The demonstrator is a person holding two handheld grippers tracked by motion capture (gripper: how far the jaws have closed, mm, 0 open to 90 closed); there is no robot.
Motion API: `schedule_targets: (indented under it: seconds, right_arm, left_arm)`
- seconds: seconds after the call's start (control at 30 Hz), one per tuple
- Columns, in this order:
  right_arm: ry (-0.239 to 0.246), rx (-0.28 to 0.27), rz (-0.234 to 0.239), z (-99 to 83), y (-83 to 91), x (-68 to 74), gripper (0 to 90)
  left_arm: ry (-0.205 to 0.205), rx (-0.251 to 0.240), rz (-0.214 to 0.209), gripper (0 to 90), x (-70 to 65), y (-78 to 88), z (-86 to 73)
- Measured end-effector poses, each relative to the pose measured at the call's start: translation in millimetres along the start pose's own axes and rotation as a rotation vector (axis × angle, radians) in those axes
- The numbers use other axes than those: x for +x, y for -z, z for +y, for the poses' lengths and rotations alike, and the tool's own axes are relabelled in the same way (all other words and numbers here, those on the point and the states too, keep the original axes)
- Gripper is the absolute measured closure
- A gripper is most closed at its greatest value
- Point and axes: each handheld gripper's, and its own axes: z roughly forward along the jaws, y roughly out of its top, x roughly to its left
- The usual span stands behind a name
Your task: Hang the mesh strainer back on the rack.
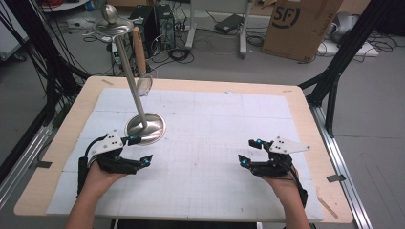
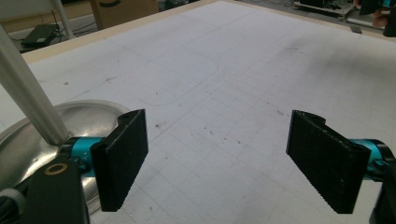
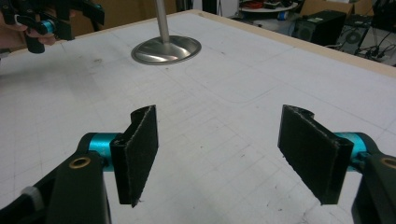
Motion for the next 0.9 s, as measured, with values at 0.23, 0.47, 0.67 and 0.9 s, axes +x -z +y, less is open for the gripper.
schedule_targets:
  seconds: [0.23,0.47,0.67,0.9]
  right_arm:
    - [-0.01,-0.002,0.004,-2.3,-1.2,0.7,26.5]
    - [-0.018,0.035,0.014,-4.6,-6.4,-0.7,23.6]
    - [-0.018,0.042,0.011,-5.3,-7.6,1.2,22.3]
    - [-0.021,0.053,0.016,-5.8,-8.6,1.4,20.9]
  left_arm:
    - [0.003,-0.002,0.008,21.3,0.9,0.7,0.0]
    - [-0.005,0.007,0.003,21.3,-0.4,-2.3,-0.4]
    - [-0.011,0.01,-0.004,21.3,-1.4,-2.8,-0.9]
    - [-0.007,0.012,0.001,21.3,-0.6,-3.3,-1.1]
